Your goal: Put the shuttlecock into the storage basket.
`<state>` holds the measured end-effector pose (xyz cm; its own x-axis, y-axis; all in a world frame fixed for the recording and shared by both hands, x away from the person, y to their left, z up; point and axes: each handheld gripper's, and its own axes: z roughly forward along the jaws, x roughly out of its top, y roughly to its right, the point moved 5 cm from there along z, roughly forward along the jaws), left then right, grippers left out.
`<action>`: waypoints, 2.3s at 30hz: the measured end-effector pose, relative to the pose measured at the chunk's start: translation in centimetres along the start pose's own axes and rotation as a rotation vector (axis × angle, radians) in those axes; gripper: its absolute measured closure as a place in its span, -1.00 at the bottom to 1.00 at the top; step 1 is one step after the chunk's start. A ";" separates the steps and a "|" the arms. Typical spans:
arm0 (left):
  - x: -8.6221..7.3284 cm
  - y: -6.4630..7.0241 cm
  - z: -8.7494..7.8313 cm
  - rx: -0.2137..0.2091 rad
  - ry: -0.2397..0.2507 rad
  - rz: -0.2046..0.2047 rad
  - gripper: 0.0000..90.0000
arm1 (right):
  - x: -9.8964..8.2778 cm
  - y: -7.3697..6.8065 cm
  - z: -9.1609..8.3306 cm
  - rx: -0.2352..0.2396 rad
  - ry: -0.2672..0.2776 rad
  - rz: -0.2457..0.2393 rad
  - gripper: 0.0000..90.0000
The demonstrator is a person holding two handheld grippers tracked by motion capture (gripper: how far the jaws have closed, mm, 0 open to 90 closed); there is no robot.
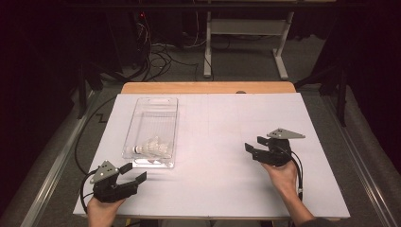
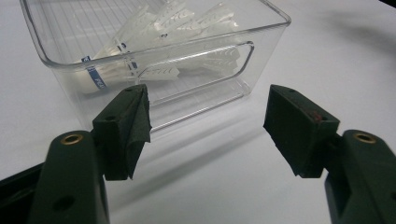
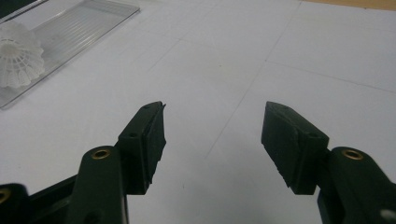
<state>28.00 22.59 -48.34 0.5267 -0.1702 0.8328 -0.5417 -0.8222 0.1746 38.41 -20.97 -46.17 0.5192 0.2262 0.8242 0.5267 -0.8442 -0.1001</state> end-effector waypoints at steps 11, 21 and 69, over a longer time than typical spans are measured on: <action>0.0 0.0 -0.1 0.003 0.003 -0.004 -0.29 | -1.0 0.4 -1.2 -0.020 0.003 -0.004 -0.11; 0.0 0.0 -0.1 0.003 0.004 -0.006 -0.29 | -1.8 1.0 -2.1 -0.030 0.019 0.005 -0.16; 0.0 -0.2 -0.2 0.001 0.009 -0.014 -0.29 | -5.5 2.7 -5.0 -0.048 0.094 0.056 -0.32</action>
<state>28.02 22.82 -48.26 0.5285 -0.1540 0.8349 -0.5336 -0.8251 0.1855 33.65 -26.91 -48.21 0.4800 0.1331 0.8671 0.4647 -0.8769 -0.1226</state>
